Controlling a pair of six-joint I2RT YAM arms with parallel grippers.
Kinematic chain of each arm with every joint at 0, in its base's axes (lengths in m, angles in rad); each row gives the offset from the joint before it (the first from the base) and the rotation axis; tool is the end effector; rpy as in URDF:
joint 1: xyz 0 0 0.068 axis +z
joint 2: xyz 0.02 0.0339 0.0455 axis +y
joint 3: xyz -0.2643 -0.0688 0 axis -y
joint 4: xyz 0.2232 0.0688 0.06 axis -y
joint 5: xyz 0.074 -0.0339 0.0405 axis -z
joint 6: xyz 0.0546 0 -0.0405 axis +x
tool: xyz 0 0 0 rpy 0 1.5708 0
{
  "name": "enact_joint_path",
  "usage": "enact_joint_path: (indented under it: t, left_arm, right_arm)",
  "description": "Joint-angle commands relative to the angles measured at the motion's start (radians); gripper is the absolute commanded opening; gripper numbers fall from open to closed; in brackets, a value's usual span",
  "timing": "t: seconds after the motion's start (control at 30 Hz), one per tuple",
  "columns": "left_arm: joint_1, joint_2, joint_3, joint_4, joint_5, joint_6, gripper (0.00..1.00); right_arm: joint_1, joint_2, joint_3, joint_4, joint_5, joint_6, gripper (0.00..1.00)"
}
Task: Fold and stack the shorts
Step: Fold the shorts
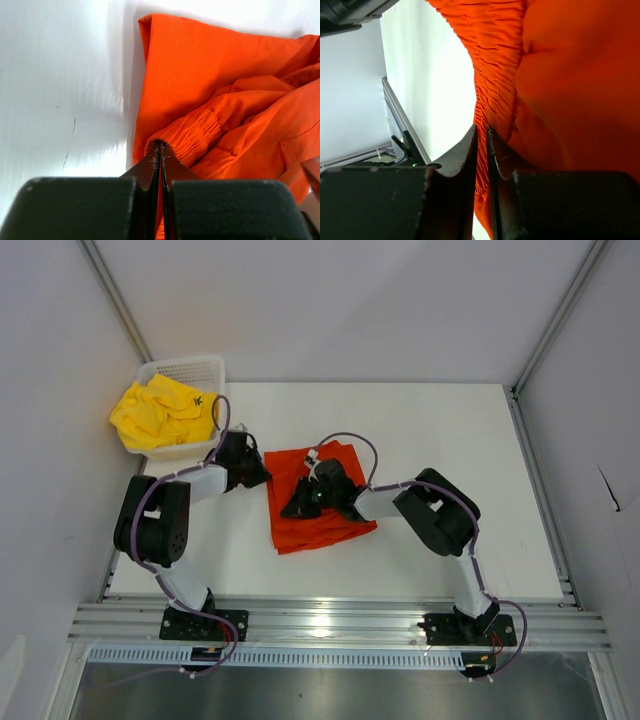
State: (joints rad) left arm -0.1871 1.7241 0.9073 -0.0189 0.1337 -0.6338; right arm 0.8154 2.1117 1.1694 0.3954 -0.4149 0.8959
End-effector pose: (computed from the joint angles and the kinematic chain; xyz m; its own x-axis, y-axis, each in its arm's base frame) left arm 0.3355 -0.0709 0.1580 -0.7485 -0.4557 -0.4818 -0.2123 0.8530 -0.4768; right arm 0.2868 0.3367 0.1303 -0.9272 0.0576 -0.3700 -0.2854 0.5310 0.7979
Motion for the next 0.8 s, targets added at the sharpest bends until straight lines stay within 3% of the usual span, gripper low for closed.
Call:
enact_joint_path:
  t: [0.0, 0.23, 0.33, 0.4, 0.5, 0.63, 0.77]
  left_arm:
    - [0.020, -0.024, 0.045, -0.018, -0.006, 0.029, 0.00]
    - [0.020, -0.073, 0.093, -0.061, 0.026, 0.020, 0.00]
    - [0.023, -0.118, 0.093, -0.081, 0.029, 0.020, 0.10]
    - [0.037, -0.168, 0.093, -0.102, 0.035, 0.020, 0.22]
    - [0.043, -0.245, 0.070, -0.098, 0.058, 0.011, 0.32]
    - [0.041, -0.319, 0.016, -0.062, 0.122, 0.005, 0.37]
    - [0.021, -0.353, -0.022, -0.047, 0.145, 0.026, 0.41]
  right_arm:
    - [0.037, 0.013, -0.016, -0.024, 0.071, -0.038, 0.15]
    - [0.042, -0.022, -0.034, -0.003, 0.094, -0.067, 0.15]
    - [0.033, -0.064, -0.024, -0.009, 0.084, -0.081, 0.17]
    - [0.028, -0.102, -0.017, -0.018, 0.074, -0.092, 0.17]
    - [0.022, -0.156, -0.010, -0.058, 0.082, -0.107, 0.25]
    - [0.002, -0.228, -0.023, -0.099, 0.100, -0.115, 0.45]
    - [-0.033, -0.300, -0.042, -0.177, 0.120, -0.146, 0.52]
